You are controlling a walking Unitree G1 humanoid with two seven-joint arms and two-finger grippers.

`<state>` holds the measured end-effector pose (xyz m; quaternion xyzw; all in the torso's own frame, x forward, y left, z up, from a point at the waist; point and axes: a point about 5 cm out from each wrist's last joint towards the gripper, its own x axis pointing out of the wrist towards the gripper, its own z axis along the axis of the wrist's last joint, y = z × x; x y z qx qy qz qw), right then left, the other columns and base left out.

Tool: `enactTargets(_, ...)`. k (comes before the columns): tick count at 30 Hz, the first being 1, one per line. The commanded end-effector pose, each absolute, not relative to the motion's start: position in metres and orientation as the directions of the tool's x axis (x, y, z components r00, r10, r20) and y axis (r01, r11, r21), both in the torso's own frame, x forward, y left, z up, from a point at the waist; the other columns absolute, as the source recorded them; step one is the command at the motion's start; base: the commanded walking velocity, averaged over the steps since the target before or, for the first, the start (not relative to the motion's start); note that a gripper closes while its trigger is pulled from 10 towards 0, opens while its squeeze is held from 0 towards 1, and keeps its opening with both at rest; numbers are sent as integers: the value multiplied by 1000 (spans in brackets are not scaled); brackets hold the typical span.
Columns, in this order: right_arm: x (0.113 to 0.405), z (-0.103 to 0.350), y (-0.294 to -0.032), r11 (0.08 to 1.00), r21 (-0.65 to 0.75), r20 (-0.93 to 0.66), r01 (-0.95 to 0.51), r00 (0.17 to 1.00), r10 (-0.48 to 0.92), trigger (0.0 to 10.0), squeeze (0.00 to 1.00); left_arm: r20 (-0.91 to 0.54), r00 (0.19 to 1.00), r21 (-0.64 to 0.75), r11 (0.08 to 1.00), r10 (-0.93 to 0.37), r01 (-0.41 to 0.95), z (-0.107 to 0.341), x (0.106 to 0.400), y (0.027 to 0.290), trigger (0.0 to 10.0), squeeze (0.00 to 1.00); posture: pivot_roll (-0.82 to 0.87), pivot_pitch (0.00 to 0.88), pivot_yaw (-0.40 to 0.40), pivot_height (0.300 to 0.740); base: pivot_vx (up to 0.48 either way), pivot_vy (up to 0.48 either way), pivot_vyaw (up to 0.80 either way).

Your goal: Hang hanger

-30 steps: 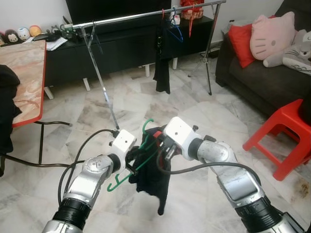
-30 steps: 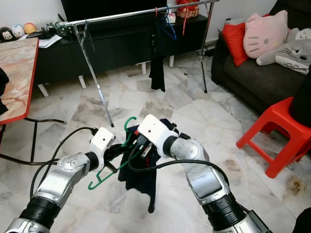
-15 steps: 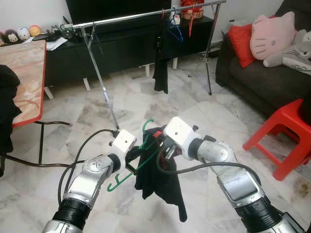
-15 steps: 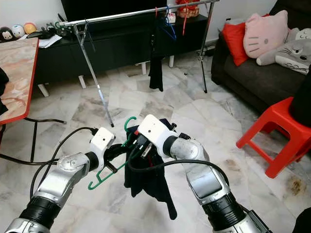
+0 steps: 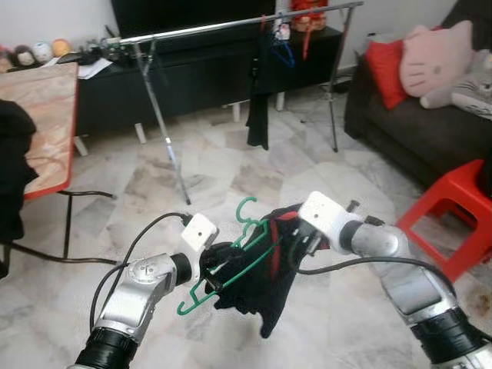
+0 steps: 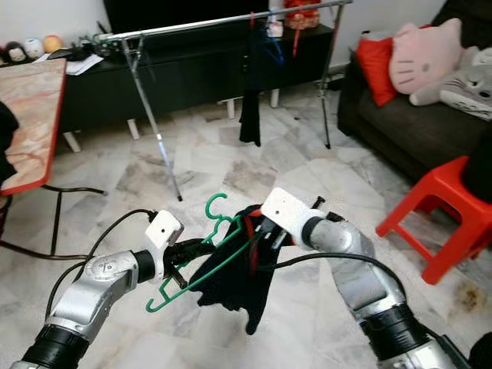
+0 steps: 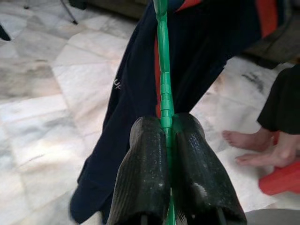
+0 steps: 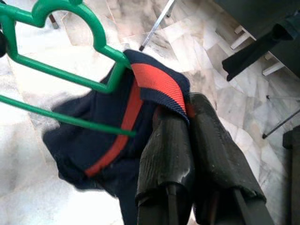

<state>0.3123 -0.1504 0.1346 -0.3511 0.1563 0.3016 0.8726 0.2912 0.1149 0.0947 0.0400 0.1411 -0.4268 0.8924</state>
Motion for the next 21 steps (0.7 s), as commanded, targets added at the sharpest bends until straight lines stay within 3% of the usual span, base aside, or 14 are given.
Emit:
enactTargets(1,314,141,-150,565,-540,-462,-623,781,420,10000,0,-248,599,-11,621,-761,784,106,294,115,10000,0,-55,0,-2,740,0,0,0)
enactTargets(6,313,140,-149,558,-538,-458,-632,775,436,10000,0,-236,586,-20,607,-775,794,107,292,114,10000,0,-58,0,-4,740,0,0,0)
enactTargets(12,313,142,-149,529,-544,-454,-652,758,468,10000,0,-226,500,-59,524,-836,850,110,283,109,10000,0,-57,0,-4,740,0,0,0)
enactTargets(21,304,166,-121,461,-529,-342,-712,676,652,10000,0,-240,487,-58,513,-840,856,106,281,107,10000,0,-64,0,-3,740,0,0,0)
